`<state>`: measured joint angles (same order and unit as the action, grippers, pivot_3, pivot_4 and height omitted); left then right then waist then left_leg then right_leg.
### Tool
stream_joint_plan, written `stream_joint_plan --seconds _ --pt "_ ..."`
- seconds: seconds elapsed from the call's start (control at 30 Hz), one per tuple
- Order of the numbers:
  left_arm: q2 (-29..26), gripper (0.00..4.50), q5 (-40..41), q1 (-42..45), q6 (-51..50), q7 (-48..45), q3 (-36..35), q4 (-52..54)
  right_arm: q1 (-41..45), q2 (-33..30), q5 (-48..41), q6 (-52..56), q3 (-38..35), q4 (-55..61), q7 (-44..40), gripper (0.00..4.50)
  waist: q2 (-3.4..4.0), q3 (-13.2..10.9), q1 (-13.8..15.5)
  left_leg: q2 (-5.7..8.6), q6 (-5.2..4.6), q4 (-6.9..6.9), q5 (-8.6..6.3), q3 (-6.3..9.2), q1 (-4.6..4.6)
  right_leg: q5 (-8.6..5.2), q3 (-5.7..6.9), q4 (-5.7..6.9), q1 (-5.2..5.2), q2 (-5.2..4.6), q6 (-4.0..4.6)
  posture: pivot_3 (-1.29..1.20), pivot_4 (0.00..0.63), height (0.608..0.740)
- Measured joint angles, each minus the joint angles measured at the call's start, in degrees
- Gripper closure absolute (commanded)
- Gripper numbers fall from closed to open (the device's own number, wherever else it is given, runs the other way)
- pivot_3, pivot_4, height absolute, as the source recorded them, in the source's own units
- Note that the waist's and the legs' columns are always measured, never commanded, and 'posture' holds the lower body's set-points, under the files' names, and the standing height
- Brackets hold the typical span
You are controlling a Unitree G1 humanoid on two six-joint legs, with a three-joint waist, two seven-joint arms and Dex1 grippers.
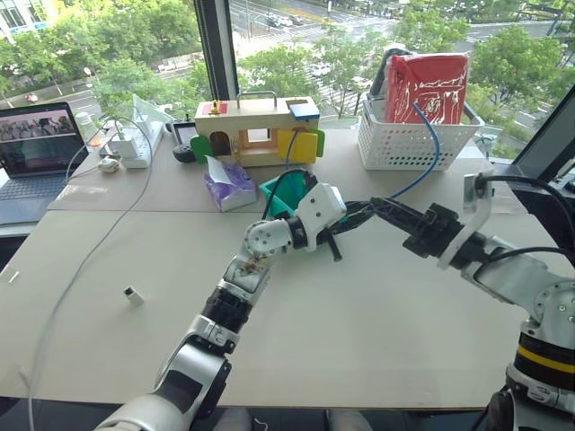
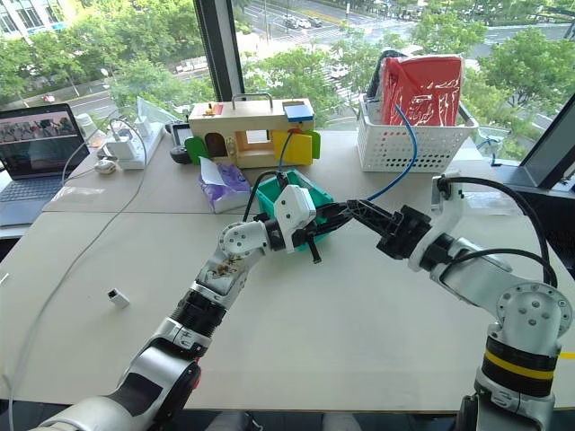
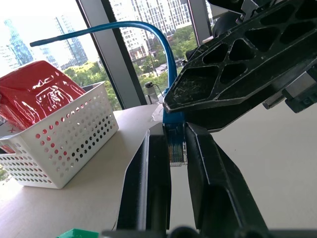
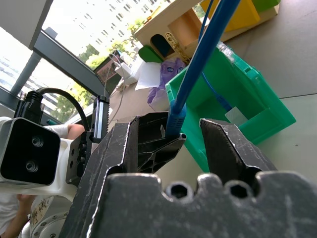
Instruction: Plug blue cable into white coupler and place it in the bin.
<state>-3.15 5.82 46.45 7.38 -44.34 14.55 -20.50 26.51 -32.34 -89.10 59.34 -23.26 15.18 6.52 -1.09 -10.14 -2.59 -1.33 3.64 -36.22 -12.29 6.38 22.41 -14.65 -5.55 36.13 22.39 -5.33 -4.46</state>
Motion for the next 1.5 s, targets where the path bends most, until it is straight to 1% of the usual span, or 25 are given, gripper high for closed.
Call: stream_joint_plan --seconds 0.1,0.17,0.2,0.4,0.5,0.57,0.6,0.67,0.7,0.77,0.87,0.93,1.03,1.13,1.17,1.3,1.37,1.4,1.43,1.5 --pt "0.0 4.43 0.0 0.0 0.0 0.0 0.0 0.0 0.0 0.0 -0.1 -0.6 0.2 0.0 0.3 3.53 0.00 0.0 0.0 0.00 0.00 0.00 0.00 0.00 0.00 0.00 0.00 -0.01 0.00 0.00 0.00 0.00 0.150 0.740" --pt "0.0 4.43 0.0 0.0 0.0 0.0 0.0 0.0 0.0 0.0 -0.4 -0.8 0.4 0.0 0.4 4.27 0.00 0.0 0.0 0.00 0.00 0.00 0.00 0.00 0.00 0.00 0.00 0.00 0.00 0.00 0.00 0.00 0.150 0.740" --pt "0.0 4.43 0.0 0.0 0.0 0.1 0.0 0.0 0.0 0.0 -0.7 -1.1 0.6 0.0 0.7 4.47 0.00 0.0 0.0 0.00 0.00 0.00 0.00 0.00 0.00 0.00 0.00 0.00 0.00 0.00 0.00 0.00 0.150 0.740" --pt "0.0 4.43 -0.1 -0.3 -0.3 1.0 -0.2 0.0 0.2 0.2 -1.1 -2.9 2.1 -0.6 1.6 4.47 0.00 0.0 0.0 0.00 0.00 0.00 0.00 0.00 0.00 0.00 0.00 0.00 0.00 0.00 0.00 0.00 0.150 0.740" --pt "0.0 4.43 1.3 -0.6 -3.4 0.4 -0.5 1.1 0.3 0.2 -1.1 -3.2 2.6 -1.1 1.6 4.47 0.00 0.0 0.0 0.00 0.00 0.00 0.00 0.00 0.02 0.00 0.00 -0.01 0.00 0.00 0.00 0.00 0.150 0.740" --pt "-1.1 3.42 5.7 -1.6 -8.8 -2.5 -2.0 3.7 0.4 0.0 -1.1 -3.1 3.3 -1.1 0.8 4.50 0.01 0.0 -0.2 -0.01 -0.01 0.03 -0.01 0.00 0.00 0.00 0.00 0.01 0.02 0.01 0.00 0.00 0.150 0.740" --pt "-2.3 3.17 8.3 -2.2 -11.4 -4.8 -2.8 5.5 0.4 -0.2 -1.0 -3.1 3.7 -1.1 0.1 4.50 0.02 0.0 -0.4 -0.01 -0.01 0.04 -0.01 0.00 0.00 0.00 0.00 0.02 0.04 0.02 0.01 0.00 0.150 0.740" --pt "-5.1 2.37 11.6 -3.2 -14.5 -8.7 -3.4 8.7 0.8 -1.4 0.1 -3.3 3.8 -2.0 -0.4 4.50 0.03 0.0 -0.5 -0.01 -0.01 0.03 0.00 0.01 0.00 0.00 0.00 0.04 0.06 0.02 0.01 0.00 0.150 0.740" --pt "-6.7 1.96 12.8 -3.9 -16.1 -10.1 -3.8 10.5 1.2 -2.3 0.8 -3.7 3.6 -2.9 -0.8 4.50 0.03 0.0 -0.5 -0.01 -0.01 0.03 0.00 0.01 0.00 0.00 0.00 0.04 0.05 0.01 0.01 0.00 0.150 0.740" --pt "-9.1 1.29 14.2 -5.0 -18.0 -11.4 -4.8 12.1 2.1 -3.1 1.4 -4.2 3.0 -3.6 -1.6 4.50 0.03 0.0 -0.5 -0.01 -0.01 0.02 0.00 0.01 -0.01 0.00 0.00 0.04 0.05 0.02 0.01 0.00 0.150 0.740" --pt "-16.2 0.09 14.9 -6.9 -20.4 -13.9 -7.0 14.2 4.7 -3.1 1.2 -4.8 2.1 -5.9 -3.1 4.50 0.05 0.0 -1.0 -0.03 -0.01 0.05 0.00 0.01 -0.03 0.00 0.00 0.06 0.06 0.04 0.02 0.00 0.150 0.740" --pt "-19.9 0.03 15.8 -7.3 -21.6 -14.2 -9.8 14.9 5.5 -3.2 1.2 -5.0 2.0 -6.9 -4.4 4.50 0.06 -0.1 -1.2 -0.03 -0.01 0.05 0.00 0.02 -0.02 -0.01 0.00 0.06 0.07 0.04 0.02 0.00 0.150 0.740" --pt "-26.6 0.03 17.6 -8.6 -22.8 -14.1 -16.5 16.3 7.2 -3.4 1.3 -4.2 2.8 -8.0 -8.1 4.50 0.09 -0.1 -1.5 -0.05 -0.01 0.13 0.00 0.02 -0.03 -0.01 0.00 0.03 0.09 0.04 0.03 0.00 0.150 0.740" --pt "-31.8 0.03 18.9 -12.4 -22.7 -14.6 -21.5 17.8 9.1 -3.2 1.7 -4.0 4.2 -9.3 -10.6 4.50 0.11 -0.1 -1.4 -0.05 -0.01 0.18 0.00 0.01 -0.02 -0.02 0.00 0.00 0.11 0.02 0.04 0.00 0.150 0.740" --pt "-33.2 0.03 19.2 -14.3 -22.6 -15.0 -22.9 18.4 9.9 -2.8 1.9 -3.9 4.7 -10.0 -11.3 4.50 0.10 -0.1 -1.4 -0.05 -0.01 0.19 0.00 0.02 -0.01 -0.02 0.00 0.00 0.13 0.02 0.04 0.00 0.150 0.740" --pt "-40.4 0.03 20.8 -27.7 -22.1 -17.3 -32.4 17.6 14.9 0.5 3.0 -3.7 7.1 -15.1 -14.6 4.50 0.13 -0.1 -2.3 -0.22 -0.01 0.29 0.00 -0.03 0.04 -0.05 -0.01 0.17 0.41 0.15 0.18 0.00 0.150 0.740" --pt "-42.2 0.03 20.8 -31.2 -21.1 -17.5 -36.0 16.0 16.0 0.9 4.0 -3.3 7.9 -16.5 -16.0 4.50 0.14 -0.2 -2.3 -0.27 -0.01 0.28 0.00 -0.02 0.21 -0.06 0.01 0.32 0.67 0.19 0.22 0.00 0.150 0.740" --pt "-42.9 0.03 20.8 -32.9 -20.3 -17.6 -38.3 14.9 16.3 1.2 4.6 -2.8 8.3 -17.1 -16.6 4.50 0.12 -0.2 -1.8 -0.28 0.01 0.23 0.01 -0.01 0.37 -0.09 0.05 0.55 0.84 0.19 0.26 0.00 0.150 0.740" --pt "-44.2 0.03 21.0 -37.0 -18.8 -18.2 -41.1 14.3 17.2 2.0 5.3 -2.3 9.4 -18.0 -17.6 4.50 0.14 -0.2 -1.6 -0.30 0.01 0.23 0.01 -0.03 0.41 -0.09 0.03 0.58 0.92 0.19 0.27 0.00 0.150 0.740" --pt "-44.4 0.03 21.3 -40.4 -18.1 -19.0 -43.9 13.5 17.5 2.2 5.8 -2.0 9.4 -18.6 -18.4 4.50 0.16 -0.2 -1.4 -0.30 0.01 0.22 0.01 -0.04 0.42 -0.11 0.04 0.61 0.96 0.19 0.30 0.00 0.150 0.740"
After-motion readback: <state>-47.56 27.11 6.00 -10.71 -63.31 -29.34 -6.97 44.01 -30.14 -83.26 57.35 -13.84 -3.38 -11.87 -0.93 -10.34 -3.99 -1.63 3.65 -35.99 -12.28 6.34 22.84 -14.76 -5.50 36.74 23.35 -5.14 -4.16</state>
